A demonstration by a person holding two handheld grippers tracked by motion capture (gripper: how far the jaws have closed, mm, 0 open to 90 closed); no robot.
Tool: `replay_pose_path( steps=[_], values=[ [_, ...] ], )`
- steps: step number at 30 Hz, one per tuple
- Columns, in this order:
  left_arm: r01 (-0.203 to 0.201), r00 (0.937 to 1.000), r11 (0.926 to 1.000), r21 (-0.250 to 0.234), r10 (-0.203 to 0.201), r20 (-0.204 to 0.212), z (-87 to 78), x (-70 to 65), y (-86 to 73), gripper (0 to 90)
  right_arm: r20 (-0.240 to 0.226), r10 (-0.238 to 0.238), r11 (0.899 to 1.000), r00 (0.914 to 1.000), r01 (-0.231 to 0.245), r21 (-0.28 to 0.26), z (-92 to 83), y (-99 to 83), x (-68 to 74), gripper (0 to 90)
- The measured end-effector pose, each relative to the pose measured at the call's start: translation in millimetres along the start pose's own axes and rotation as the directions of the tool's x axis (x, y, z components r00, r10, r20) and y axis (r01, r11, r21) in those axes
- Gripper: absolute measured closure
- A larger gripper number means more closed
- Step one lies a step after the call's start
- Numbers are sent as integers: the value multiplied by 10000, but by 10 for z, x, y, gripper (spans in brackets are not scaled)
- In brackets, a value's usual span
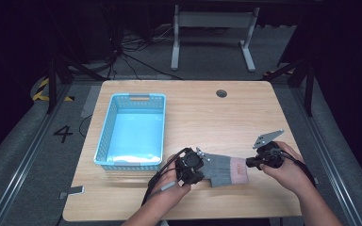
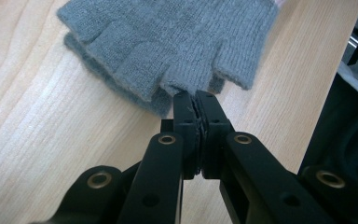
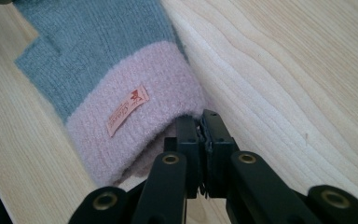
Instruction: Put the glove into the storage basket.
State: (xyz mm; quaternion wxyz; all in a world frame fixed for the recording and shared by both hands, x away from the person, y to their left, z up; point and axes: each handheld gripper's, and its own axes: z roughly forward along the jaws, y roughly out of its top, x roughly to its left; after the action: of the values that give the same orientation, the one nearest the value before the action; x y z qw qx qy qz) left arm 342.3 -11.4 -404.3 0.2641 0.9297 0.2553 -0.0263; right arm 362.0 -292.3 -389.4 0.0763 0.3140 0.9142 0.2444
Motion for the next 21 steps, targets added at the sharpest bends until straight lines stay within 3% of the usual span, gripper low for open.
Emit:
replay_pose_path(
  steps=[11, 21],
  values=[
    [72, 10000, 9998, 184, -73, 61, 84, 30, -1, 881, -125, 215, 9998, 9997, -215, 31, 127, -25, -69, 878],
    [442, 9990, 9985, 314, -445, 93, 198, 113, -25, 880, -167, 317, 9993, 9994, -314, 219, 240, -52, -123, 876]
  ],
)
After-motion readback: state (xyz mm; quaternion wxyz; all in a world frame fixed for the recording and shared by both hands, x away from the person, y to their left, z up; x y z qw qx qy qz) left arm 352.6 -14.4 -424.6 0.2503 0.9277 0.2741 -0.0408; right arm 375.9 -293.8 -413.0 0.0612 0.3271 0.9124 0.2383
